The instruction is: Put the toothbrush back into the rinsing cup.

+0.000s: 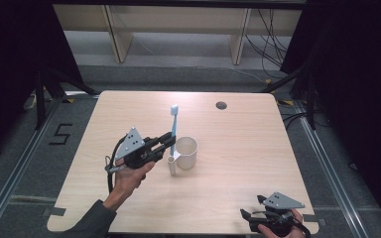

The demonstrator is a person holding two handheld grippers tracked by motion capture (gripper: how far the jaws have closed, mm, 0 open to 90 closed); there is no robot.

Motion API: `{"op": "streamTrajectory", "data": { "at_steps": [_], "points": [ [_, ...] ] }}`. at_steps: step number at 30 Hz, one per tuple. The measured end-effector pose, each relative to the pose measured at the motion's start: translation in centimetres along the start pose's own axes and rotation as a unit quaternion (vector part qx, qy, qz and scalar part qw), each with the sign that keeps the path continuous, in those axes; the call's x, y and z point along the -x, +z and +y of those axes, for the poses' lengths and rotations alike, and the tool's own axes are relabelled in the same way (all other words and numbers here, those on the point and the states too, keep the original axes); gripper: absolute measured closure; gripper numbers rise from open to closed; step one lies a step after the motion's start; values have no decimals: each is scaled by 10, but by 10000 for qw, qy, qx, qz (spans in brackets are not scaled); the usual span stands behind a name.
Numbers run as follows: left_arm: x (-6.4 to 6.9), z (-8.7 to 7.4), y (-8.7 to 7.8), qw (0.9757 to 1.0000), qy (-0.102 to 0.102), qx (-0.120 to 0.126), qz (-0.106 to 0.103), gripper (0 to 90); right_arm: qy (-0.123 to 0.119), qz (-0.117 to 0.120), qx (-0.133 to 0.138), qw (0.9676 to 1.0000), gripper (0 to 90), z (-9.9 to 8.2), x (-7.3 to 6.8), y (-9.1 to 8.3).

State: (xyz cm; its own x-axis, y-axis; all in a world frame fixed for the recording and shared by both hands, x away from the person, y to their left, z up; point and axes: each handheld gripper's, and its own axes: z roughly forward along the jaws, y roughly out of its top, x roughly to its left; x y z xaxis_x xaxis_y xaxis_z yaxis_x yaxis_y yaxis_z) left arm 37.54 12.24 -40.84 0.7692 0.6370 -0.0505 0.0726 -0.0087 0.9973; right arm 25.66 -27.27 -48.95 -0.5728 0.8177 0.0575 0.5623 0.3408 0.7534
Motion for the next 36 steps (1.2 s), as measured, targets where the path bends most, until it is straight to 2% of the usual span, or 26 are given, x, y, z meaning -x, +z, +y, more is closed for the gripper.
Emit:
{"op": "streamTrajectory", "data": {
  "at_steps": [6, 12, 17, 26, 36],
  "points": [
    [3, -4, 0, 9999, 65, 157, -14, 785, 4, 2, 2, 10000, 235, 0, 0, 0],
    [3, -16, -1, 9998, 178, 91, 32, 784, 1, 10, 0, 10000, 235, 0, 0, 0],
    [5, -24, 1, 9998, 166, 76, 23, 784, 1, 17, 4, 10000, 235, 0, 0, 0],
    [2, -29, 0, 9999, 111, 112, 67, 785, -3, 40, -12, 10000, 235, 0, 0, 0],
    [0, -37, 1, 9999, 125, 30, 108, 785, 22, 46, -48, 10000, 235, 0, -1, 0]
  ]
}}
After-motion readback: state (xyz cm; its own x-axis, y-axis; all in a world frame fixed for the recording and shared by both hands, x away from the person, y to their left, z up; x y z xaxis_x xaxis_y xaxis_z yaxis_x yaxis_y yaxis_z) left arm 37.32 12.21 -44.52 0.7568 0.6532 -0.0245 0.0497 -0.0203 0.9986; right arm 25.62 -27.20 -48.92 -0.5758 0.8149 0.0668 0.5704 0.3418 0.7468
